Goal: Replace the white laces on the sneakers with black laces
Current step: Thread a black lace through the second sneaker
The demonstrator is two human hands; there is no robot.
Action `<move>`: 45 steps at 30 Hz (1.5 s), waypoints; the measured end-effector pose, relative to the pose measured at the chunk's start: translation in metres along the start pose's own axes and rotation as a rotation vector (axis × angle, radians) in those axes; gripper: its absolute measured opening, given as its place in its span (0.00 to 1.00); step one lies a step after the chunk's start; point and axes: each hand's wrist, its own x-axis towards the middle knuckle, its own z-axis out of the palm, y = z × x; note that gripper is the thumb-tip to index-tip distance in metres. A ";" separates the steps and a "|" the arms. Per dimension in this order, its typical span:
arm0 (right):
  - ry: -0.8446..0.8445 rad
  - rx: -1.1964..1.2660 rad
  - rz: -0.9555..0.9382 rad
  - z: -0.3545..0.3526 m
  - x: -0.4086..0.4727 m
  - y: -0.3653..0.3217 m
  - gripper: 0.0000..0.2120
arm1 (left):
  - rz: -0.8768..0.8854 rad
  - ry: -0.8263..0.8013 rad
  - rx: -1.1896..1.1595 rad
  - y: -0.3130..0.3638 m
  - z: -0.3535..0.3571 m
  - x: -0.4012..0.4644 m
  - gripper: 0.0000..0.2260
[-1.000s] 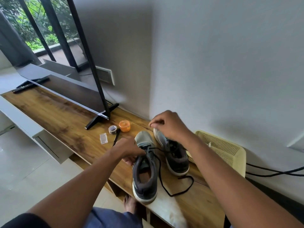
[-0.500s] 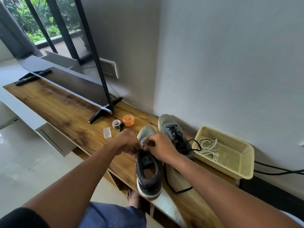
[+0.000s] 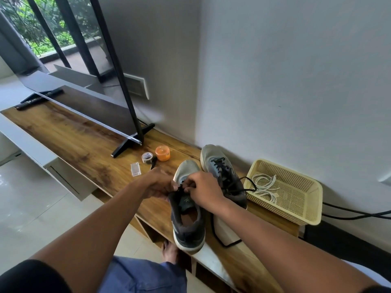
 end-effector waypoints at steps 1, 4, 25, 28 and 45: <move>-0.020 0.029 0.009 -0.001 0.001 0.000 0.08 | -0.012 0.000 -0.005 0.000 -0.001 0.000 0.03; -0.036 0.105 0.036 -0.003 0.002 0.000 0.12 | -0.046 -0.010 -0.033 0.000 -0.002 -0.001 0.03; -0.035 0.163 0.098 -0.009 0.004 -0.002 0.09 | -0.078 -0.103 -0.068 0.005 -0.002 -0.007 0.05; 0.035 0.137 0.065 -0.005 0.001 -0.003 0.07 | -0.074 -0.102 -0.067 0.006 -0.001 -0.006 0.06; 0.122 0.040 -0.019 0.008 -0.001 -0.001 0.06 | -0.067 -0.082 -0.085 0.004 0.001 -0.001 0.08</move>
